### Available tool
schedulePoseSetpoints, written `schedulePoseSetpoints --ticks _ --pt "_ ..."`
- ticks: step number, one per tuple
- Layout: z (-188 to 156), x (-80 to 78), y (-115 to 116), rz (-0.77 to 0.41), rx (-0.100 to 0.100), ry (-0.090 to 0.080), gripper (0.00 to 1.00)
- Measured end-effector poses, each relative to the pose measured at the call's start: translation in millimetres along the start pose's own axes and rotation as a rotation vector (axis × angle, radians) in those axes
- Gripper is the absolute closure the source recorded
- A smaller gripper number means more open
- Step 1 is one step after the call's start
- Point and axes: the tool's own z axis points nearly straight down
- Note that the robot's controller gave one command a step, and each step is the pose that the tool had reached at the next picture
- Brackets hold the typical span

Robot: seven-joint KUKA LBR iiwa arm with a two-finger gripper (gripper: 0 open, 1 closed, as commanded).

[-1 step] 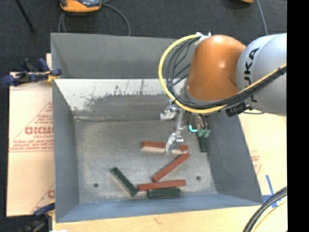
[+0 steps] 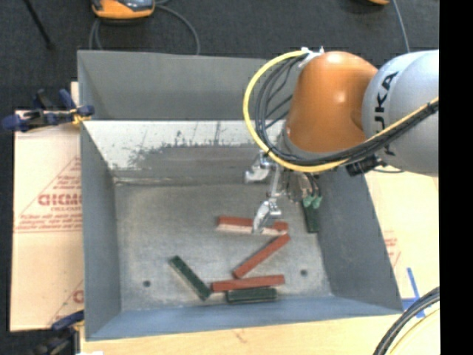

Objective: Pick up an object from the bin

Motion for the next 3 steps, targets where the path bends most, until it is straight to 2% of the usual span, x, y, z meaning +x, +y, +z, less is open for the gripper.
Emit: schedulePoseSetpoints --ticks 1,2,3 --pt "124 -37.4 13 0.319 0.002 -0.01 1.0" --pt "118 -49.0 8 0.323 -0.002 -0.071 0.0" --pt "117 -48.7 8 0.323 -0.002 -0.069 0.0"
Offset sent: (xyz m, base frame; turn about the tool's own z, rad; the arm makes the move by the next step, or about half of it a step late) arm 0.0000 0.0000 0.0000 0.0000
